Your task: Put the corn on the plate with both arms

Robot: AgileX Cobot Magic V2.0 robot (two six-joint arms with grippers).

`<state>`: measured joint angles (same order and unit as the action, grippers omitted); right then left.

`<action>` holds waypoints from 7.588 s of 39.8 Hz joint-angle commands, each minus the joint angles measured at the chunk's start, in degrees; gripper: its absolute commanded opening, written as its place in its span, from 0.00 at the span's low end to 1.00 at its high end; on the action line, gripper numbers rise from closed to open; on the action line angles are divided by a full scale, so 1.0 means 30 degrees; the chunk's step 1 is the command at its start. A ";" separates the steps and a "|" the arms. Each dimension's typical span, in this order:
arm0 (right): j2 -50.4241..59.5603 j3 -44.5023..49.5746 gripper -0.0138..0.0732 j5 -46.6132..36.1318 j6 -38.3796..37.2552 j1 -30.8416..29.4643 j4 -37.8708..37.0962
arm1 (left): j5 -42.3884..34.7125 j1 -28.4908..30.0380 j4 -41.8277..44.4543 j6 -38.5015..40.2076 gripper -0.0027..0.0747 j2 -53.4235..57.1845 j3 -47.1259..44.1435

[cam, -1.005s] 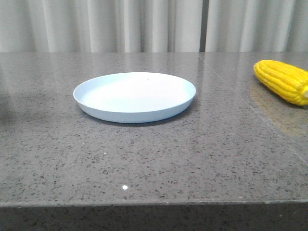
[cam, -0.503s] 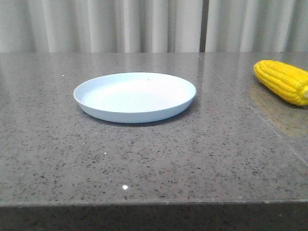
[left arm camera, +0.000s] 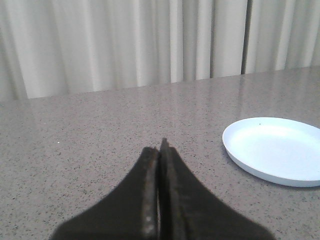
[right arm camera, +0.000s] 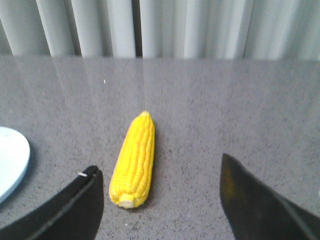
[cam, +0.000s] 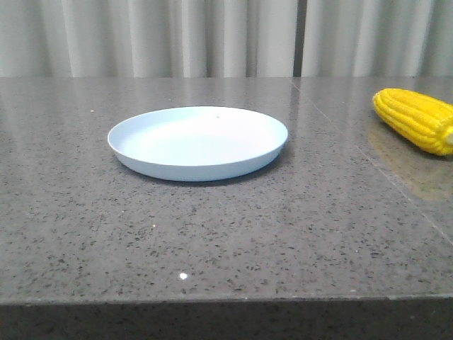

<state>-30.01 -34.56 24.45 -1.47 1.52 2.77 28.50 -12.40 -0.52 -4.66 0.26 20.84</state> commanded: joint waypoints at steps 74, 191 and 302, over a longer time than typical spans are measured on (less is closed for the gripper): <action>-1.8237 -1.4147 0.42 0.6035 -0.7098 0.9090 -0.0573 | -0.1623 0.0008 -0.0077 0.0001 0.01 0.0110 0.0499; 0.5915 0.4807 0.02 -0.2105 -0.5104 0.3303 -0.5149 | -0.1623 0.0008 -0.0077 0.0001 0.01 0.0110 0.0499; 0.5914 0.5079 0.02 -0.2408 -0.5104 0.3303 -0.5393 | -0.8628 0.4349 -0.0440 0.0099 0.01 0.0409 -0.7116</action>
<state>-11.81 -18.41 22.96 -17.10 11.78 -11.64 7.71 0.57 -1.32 -4.66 0.26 -0.31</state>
